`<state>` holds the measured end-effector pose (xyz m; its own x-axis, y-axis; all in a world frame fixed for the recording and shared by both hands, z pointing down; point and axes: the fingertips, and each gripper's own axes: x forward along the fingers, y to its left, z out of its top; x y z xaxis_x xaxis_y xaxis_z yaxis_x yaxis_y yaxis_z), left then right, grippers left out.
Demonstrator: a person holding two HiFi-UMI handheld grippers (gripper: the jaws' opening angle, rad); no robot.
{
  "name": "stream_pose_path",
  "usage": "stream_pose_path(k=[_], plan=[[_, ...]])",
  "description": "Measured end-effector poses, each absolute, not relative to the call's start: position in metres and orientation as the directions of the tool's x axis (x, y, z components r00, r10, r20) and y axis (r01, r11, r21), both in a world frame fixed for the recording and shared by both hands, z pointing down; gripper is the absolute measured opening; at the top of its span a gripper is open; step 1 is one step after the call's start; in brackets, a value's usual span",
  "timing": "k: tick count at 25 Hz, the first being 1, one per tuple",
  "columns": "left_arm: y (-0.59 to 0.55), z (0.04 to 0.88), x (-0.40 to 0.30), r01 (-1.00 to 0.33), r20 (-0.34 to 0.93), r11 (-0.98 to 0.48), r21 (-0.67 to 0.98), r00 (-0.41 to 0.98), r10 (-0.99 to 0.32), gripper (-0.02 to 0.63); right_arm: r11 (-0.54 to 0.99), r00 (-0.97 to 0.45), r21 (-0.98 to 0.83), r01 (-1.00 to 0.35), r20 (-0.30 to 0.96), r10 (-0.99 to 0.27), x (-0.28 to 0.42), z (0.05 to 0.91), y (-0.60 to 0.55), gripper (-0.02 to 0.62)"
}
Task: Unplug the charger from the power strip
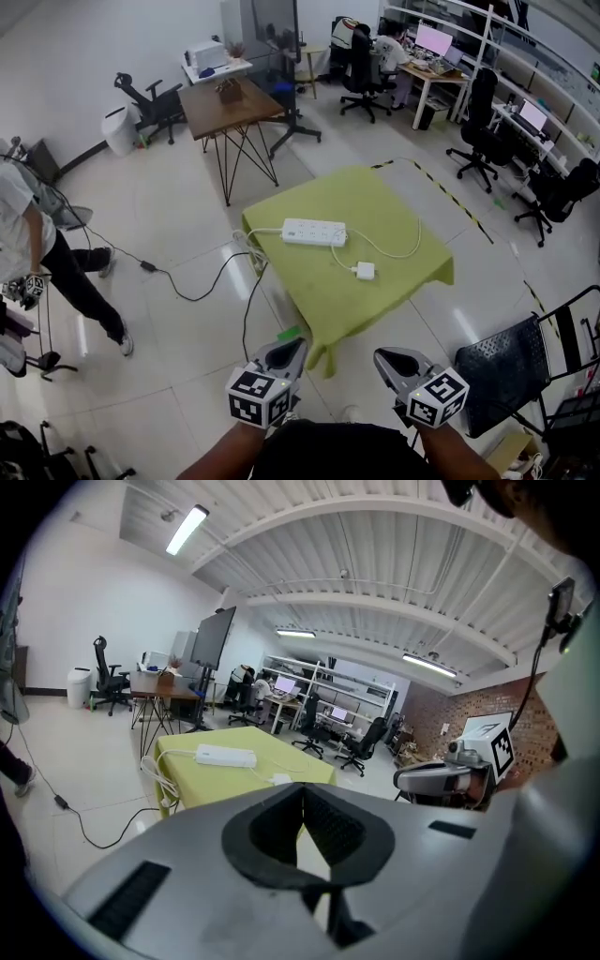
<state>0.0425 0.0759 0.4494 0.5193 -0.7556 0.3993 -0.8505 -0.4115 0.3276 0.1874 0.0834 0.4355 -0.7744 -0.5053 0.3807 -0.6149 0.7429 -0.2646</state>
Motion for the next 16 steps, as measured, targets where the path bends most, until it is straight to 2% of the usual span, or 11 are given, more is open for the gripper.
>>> stream_pose_path(k=[16], plan=[[0.089,0.441,0.072,-0.858,0.425,-0.425,0.288,0.512,-0.747,0.008,0.751,-0.791,-0.284,-0.597,0.366,-0.490,0.207,0.434,0.089,0.000]])
